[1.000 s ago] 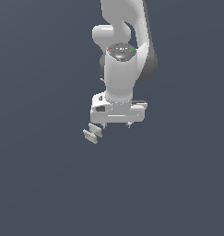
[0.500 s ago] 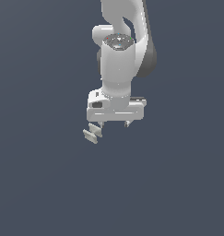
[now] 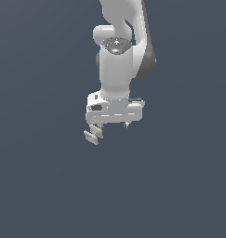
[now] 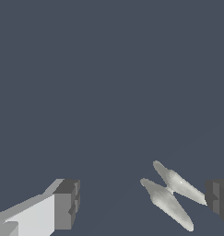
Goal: Pick up the object and move it to a goal position.
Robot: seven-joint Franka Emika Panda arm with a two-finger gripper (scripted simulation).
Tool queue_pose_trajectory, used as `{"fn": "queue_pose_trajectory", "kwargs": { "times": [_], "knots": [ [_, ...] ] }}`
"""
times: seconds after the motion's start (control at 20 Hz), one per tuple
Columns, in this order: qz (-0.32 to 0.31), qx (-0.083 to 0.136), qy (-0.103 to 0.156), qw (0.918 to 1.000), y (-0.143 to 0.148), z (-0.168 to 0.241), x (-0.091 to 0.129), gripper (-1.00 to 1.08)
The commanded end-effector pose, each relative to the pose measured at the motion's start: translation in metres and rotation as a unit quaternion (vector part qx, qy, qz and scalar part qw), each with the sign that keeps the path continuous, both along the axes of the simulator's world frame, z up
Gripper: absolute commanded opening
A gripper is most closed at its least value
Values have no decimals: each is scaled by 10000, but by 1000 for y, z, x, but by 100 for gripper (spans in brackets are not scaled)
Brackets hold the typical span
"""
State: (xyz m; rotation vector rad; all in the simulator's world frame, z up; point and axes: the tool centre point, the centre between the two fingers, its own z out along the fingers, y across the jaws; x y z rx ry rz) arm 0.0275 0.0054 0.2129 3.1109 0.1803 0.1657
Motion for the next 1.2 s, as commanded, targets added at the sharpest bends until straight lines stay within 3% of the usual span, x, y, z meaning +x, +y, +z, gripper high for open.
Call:
{"fn": "queue_pose_trajectory", "kwargs": {
  "times": [0.0,0.55,1.15],
  "knots": [
    [136,-18,21,9999,-4,-4,-1,100],
    [1142,-120,161,9933,-31,-28,-13,100],
    [2426,-190,328,9694,-63,-58,-30,100]
  ]
}}
